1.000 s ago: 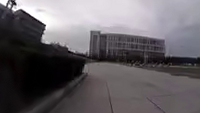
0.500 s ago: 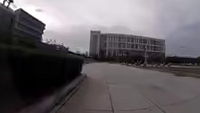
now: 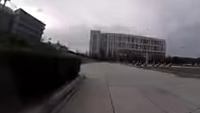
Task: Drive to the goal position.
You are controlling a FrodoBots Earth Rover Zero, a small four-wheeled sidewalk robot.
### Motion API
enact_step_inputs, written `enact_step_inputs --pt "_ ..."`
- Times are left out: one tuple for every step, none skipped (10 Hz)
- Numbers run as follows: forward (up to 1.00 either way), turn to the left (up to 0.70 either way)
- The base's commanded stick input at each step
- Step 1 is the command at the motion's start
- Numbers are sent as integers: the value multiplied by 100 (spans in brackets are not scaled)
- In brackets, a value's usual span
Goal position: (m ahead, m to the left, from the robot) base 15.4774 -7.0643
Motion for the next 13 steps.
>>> enact_step_inputs --pt "70 0" --pt "70 0" --pt "70 0" --pt "70 0" --pt "70 0" --pt "70 0" --pt "70 0" --pt "70 0" --pt "70 0" --pt "70 0" --pt "70 0" --pt "70 0" --pt "70 0"
